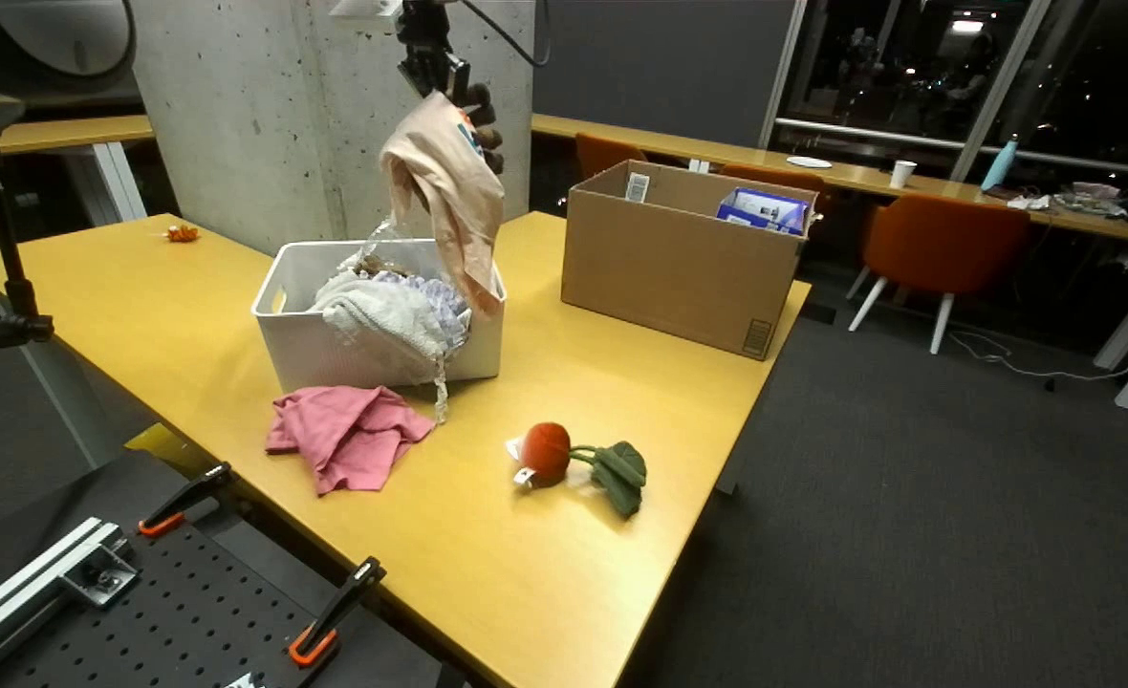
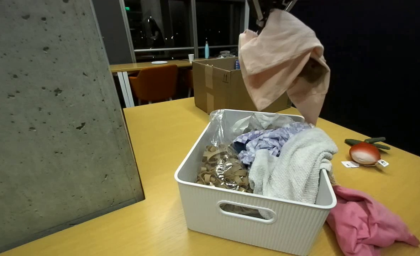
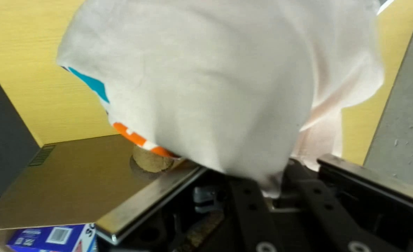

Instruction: Use the pink shirt to pick up the moose, put it and the shirt inside the white basket, use the grey towel to pick up the toy vegetable and put it inside the white basket

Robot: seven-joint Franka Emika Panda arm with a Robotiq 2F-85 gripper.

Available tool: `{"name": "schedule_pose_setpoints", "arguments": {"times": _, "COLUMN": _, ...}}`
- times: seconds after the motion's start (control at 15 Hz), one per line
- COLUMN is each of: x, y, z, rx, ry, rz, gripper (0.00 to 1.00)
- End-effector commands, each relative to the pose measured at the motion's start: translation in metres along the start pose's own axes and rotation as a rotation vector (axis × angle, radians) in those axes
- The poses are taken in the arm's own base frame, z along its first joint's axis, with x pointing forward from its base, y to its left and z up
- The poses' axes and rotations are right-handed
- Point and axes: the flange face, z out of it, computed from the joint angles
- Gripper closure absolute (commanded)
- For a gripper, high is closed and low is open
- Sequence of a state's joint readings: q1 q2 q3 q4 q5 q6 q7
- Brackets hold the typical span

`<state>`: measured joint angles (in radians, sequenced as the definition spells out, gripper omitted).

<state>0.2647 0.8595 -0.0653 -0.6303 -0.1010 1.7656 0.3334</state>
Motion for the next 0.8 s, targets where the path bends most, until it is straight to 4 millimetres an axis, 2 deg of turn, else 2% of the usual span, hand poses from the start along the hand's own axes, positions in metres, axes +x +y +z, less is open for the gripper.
{"name": "schedule_pose_setpoints", "arguments": {"times": 0.0, "x": -0.012, "y": -0.037, "z": 0.023, "rx": 0.018, "ry": -0.032, "rz": -0.117, "gripper": 0.96}}
{"name": "schedule_pose_setpoints", "arguments": {"times": 0.13, "x": -0.018, "y": -0.047, "z": 0.049, "rx": 0.018, "ry": -0.06, "rz": -0.15, "gripper": 0.96}}
{"name": "schedule_pose_setpoints", "arguments": {"times": 0.4, "x": -0.026, "y": -0.048, "z": 0.099, "rx": 0.002, "ry": -0.117, "rz": -0.185, "gripper": 0.96}}
{"name": "schedule_pose_setpoints", "arguments": {"times": 0.6, "x": -0.034, "y": -0.052, "z": 0.126, "rx": 0.007, "ry": -0.161, "rz": -0.208, "gripper": 0.96}}
{"name": "schedule_pose_setpoints", "arguments": {"times": 0.67, "x": -0.037, "y": -0.054, "z": 0.135, "rx": 0.006, "ry": -0.174, "rz": -0.21, "gripper": 0.83}}
{"name": "schedule_pose_setpoints", "arguments": {"times": 0.73, "x": -0.039, "y": -0.055, "z": 0.139, "rx": 0.005, "ry": -0.181, "rz": -0.21, "gripper": 0.6}}
